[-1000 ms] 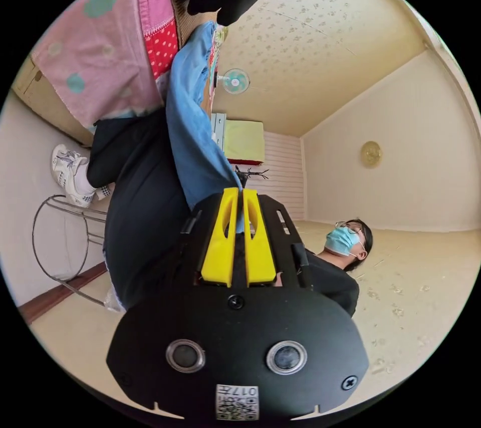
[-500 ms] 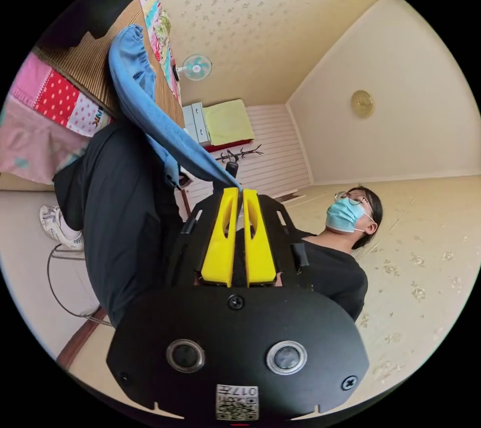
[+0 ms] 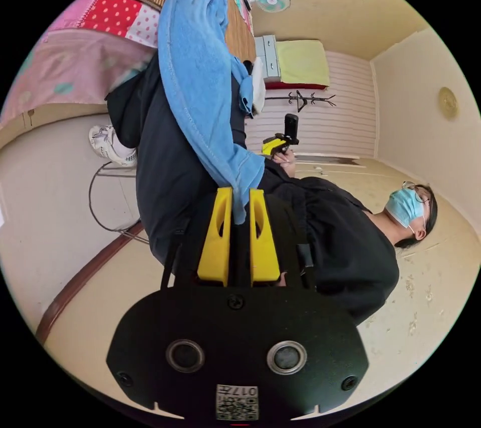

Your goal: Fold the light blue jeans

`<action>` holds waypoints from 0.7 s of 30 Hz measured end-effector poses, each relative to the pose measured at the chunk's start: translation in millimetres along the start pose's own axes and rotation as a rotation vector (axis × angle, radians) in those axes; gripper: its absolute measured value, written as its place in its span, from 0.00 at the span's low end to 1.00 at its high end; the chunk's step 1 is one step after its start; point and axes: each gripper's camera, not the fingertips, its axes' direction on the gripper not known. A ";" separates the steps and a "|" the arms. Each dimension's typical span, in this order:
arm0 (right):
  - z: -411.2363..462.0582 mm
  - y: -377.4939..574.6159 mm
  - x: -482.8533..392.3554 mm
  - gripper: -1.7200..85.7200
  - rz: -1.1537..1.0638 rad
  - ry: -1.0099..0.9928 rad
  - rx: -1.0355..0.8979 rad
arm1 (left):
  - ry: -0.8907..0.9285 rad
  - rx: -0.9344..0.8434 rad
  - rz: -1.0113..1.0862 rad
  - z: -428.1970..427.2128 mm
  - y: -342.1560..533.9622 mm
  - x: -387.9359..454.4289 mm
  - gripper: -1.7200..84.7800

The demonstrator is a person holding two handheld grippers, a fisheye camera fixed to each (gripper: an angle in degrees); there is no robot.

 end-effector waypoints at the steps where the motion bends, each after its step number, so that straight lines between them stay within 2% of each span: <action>1: -4.1 0.5 -2.2 0.04 0.023 0.075 0.061 | 0.016 -0.028 -0.013 9.8 -1.0 -12.4 0.10; 5: -25.1 -5.0 -52.4 0.10 -0.037 0.398 0.351 | -0.047 -0.114 -0.080 36.5 -0.8 -52.2 0.09; 7: -23.9 -14.1 -70.4 0.12 -0.067 0.504 0.418 | -0.030 -0.109 -0.080 43.5 0.5 -66.2 0.08; 9: -13.6 -29.9 -75.3 0.13 -0.065 0.613 0.420 | 0.001 -0.085 -0.084 47.7 2.3 -81.4 0.08; 12: 12.1 -59.4 -47.7 0.12 0.065 0.745 0.317 | 0.001 -0.045 -0.105 50.9 6.5 -102.4 0.07; 13: 21.9 -68.3 -33.4 0.11 0.104 0.735 0.243 | -0.011 -0.035 -0.101 51.9 8.3 -106.1 0.05; 15: 15.6 -61.1 -40.6 0.08 0.082 0.711 0.294 | -0.054 -0.024 -0.088 51.9 11.8 -106.8 0.02; 19: -36.1 -12.1 -91.8 0.04 -0.215 0.319 0.454 | -0.085 0.049 -0.023 43.9 25.0 -104.9 0.01; 21: -57.4 8.2 -102.7 0.04 -0.324 0.134 0.453 | -0.074 0.123 0.024 38.0 31.7 -104.2 0.01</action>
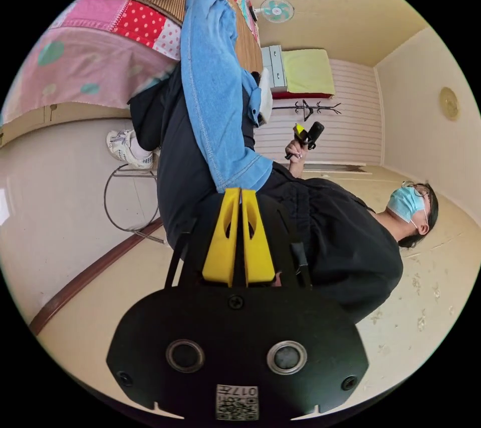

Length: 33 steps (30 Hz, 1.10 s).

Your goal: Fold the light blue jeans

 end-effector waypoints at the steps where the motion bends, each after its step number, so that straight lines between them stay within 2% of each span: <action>1: -16.6 5.6 -1.4 0.04 -0.008 -0.048 0.029 | 0.004 0.050 0.034 -2.6 3.0 1.2 0.01; 3: -37.3 18.5 10.1 0.05 0.065 0.050 0.092 | -0.015 0.112 0.099 -2.0 4.2 6.5 0.01; 5: -52.8 43.2 52.2 0.10 0.341 0.299 0.136 | -0.083 0.181 0.191 7.0 0.6 18.0 0.01; 7: -57.2 68.7 90.9 0.14 0.550 0.365 0.158 | -0.158 0.220 0.251 18.4 -4.5 28.2 0.01; 11: -53.7 121.4 142.4 0.15 0.701 0.113 0.285 | -0.447 0.310 0.341 51.1 -13.7 55.6 0.01; 13: -57.6 139.2 144.3 0.14 0.758 0.104 0.350 | -0.577 0.358 0.401 65.2 -11.7 70.7 0.01; 15: -66.9 144.7 136.8 0.08 0.701 0.063 0.384 | -0.695 0.413 0.461 75.9 -4.7 85.1 0.01; 18: -98.7 146.6 113.9 0.05 0.574 0.046 0.399 | -0.843 0.561 0.540 81.7 19.8 102.9 0.03; 19: -116.4 146.0 101.6 0.04 0.479 -0.024 0.413 | -0.836 0.662 0.555 77.8 34.1 104.6 0.04; 21: -147.7 148.4 80.6 0.04 0.301 -0.207 0.474 | -0.693 0.833 0.566 65.2 58.2 95.0 0.06; 22: -168.1 153.2 68.9 0.04 0.179 -0.355 0.528 | -0.506 0.937 0.558 53.7 72.1 75.6 0.07; 23: -185.1 161.3 61.7 0.04 0.088 -0.482 0.583 | -0.275 0.974 0.540 42.8 77.2 47.3 0.07; 25: -198.8 173.7 59.2 0.04 -0.008 -0.620 0.598 | 0.004 0.924 0.494 37.0 69.5 2.5 0.07; 26: -198.0 178.7 65.3 0.04 0.003 -0.668 0.516 | 0.096 0.869 0.432 40.7 61.4 -23.2 0.07; 27: -194.8 180.6 70.7 0.04 0.049 -0.670 0.454 | 0.117 0.846 0.395 44.4 58.3 -33.4 0.07; 29: -182.5 192.3 73.2 0.04 0.155 -0.553 0.224 | 0.114 0.776 0.324 64.4 51.9 -51.3 0.07; 31: -182.4 199.6 53.3 0.03 0.099 -0.512 0.177 | 0.083 0.694 0.314 81.5 42.8 -49.0 0.07; 33: -180.3 200.0 32.3 0.03 0.022 -0.555 0.143 | 0.063 0.587 0.315 100.4 27.3 -42.1 0.08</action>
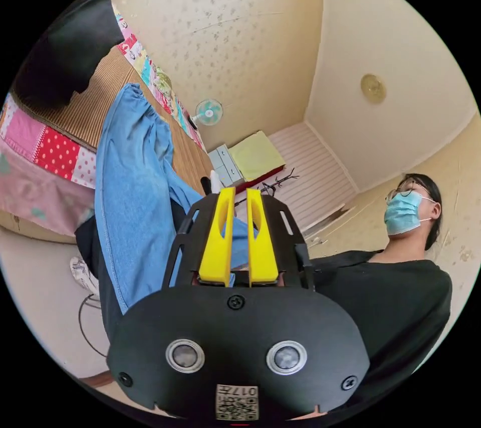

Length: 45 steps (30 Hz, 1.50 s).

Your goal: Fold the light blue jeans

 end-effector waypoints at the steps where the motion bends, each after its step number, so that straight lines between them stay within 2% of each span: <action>1: 8.0 -0.7 -8.0 0.03 -0.027 -0.021 -0.019 | -0.003 -0.074 -0.013 19.2 -2.8 0.4 0.09; 7: 58.7 -16.9 -15.6 0.04 -0.040 -0.033 -0.175 | 0.070 -0.363 -0.024 115.4 -11.3 5.6 0.15; 11: 85.7 -23.2 -11.8 0.04 -0.028 0.003 -0.251 | 0.000 -0.511 0.015 153.7 -15.9 18.7 0.18; 14: 97.8 -22.1 -4.9 0.05 -0.025 0.004 -0.254 | -0.121 -0.676 0.026 178.4 -8.2 18.3 0.18; 16: 103.9 -20.0 3.8 0.06 -0.009 -0.007 -0.241 | -0.120 -0.737 -0.002 189.0 3.0 8.7 0.18; 19: 117.5 -16.7 23.4 0.08 0.042 -0.038 -0.251 | 0.006 -0.733 -0.074 189.9 16.0 -11.4 0.15; 25: 135.1 -17.3 41.3 0.12 0.052 -0.109 -0.199 | 0.025 -0.652 -0.128 162.4 19.2 -32.8 0.03; 28: 129.1 -31.7 47.7 0.12 0.042 -0.140 -0.206 | 0.016 -0.628 -0.108 148.9 14.2 -29.5 0.02; 30: 116.7 -51.3 52.2 0.13 0.046 -0.049 -0.265 | 0.013 -0.618 -0.103 143.1 9.9 -26.7 0.01; 31: 104.0 -70.4 58.1 0.13 0.053 0.090 -0.276 | 0.012 -0.615 -0.100 140.9 7.2 -25.2 0.01; 32: 86.4 -95.3 71.5 0.14 0.102 0.261 -0.231 | 0.013 -0.615 -0.099 140.1 4.8 -23.9 0.01; 33: 76.2 -108.8 80.3 0.15 0.139 0.338 -0.189 | 0.014 -0.617 -0.099 140.3 3.8 -23.3 0.01; 35: 37.2 -162.8 121.5 0.16 0.229 0.542 0.026 | 0.024 -0.631 -0.092 143.7 -0.2 -19.1 0.01; 38: 12.5 -222.0 210.2 0.17 0.416 0.704 0.180 | 0.033 -0.640 -0.082 148.6 -5.9 -11.5 0.01; 41: 14.9 -265.5 296.1 0.17 0.529 0.732 0.270 | 0.022 -0.645 -0.060 150.7 -13.3 -2.2 0.01; 45: 39.9 -297.8 368.1 0.16 0.628 0.934 0.280 | 0.041 -0.628 -0.068 147.3 -22.7 4.1 0.01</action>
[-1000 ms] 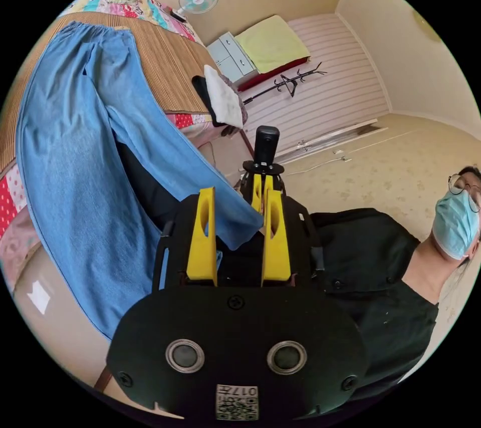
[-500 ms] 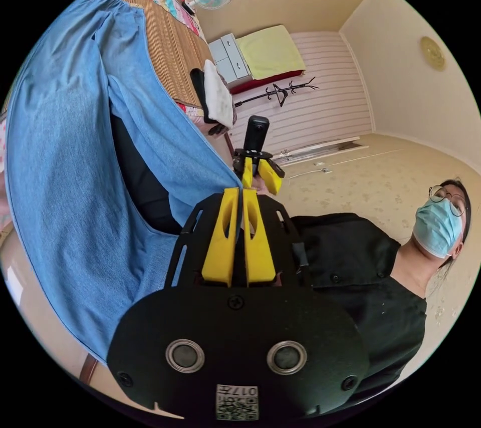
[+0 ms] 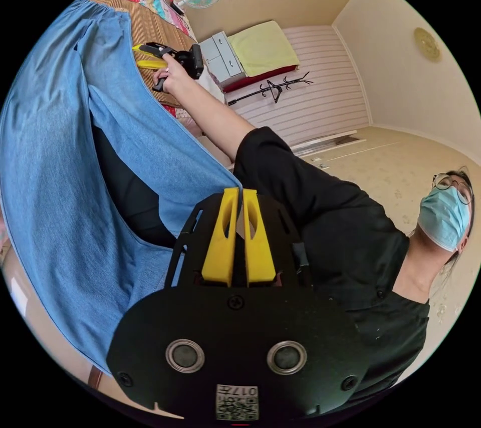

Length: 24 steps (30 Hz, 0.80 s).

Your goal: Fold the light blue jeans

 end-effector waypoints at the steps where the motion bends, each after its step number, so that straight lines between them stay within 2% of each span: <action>1: 19.1 -6.9 -5.1 0.14 0.008 0.086 0.008 | 0.009 0.009 0.004 -3.6 -0.8 3.1 0.01; 4: 46.1 -16.8 -29.4 0.09 -0.031 0.146 0.062 | 0.034 0.040 0.023 -14.9 -0.5 12.2 0.01; 6: 55.2 -21.9 -58.6 0.06 -0.068 0.253 0.096 | 0.060 0.069 0.026 -23.0 1.3 15.1 0.01; 7: 61.1 -23.8 -87.4 0.05 -0.104 0.396 0.128 | 0.080 0.086 0.026 -28.7 3.0 16.5 0.01; 8: 69.1 -23.1 -125.2 0.04 -0.192 0.539 0.171 | 0.104 0.107 0.031 -34.6 4.8 18.7 0.01; 10: 85.3 -18.6 -188.4 0.04 -0.367 0.704 0.233 | 0.159 0.127 0.034 -43.1 6.8 22.4 0.01; 13: 113.9 -4.0 -291.0 0.03 -0.615 0.826 0.350 | 0.228 0.164 0.029 -60.3 12.0 31.2 0.01; 18: 173.2 7.3 -406.8 0.04 -0.814 0.689 0.307 | 0.216 0.201 -0.019 -100.0 23.6 43.1 0.01; 23: 263.2 4.5 -432.6 0.09 -0.838 0.287 -0.071 | 0.118 0.184 -0.065 -167.1 41.6 36.4 0.01; 24: 266.8 6.2 -429.1 0.09 -0.840 0.230 -0.091 | 0.096 0.181 -0.080 -174.4 44.6 33.2 0.01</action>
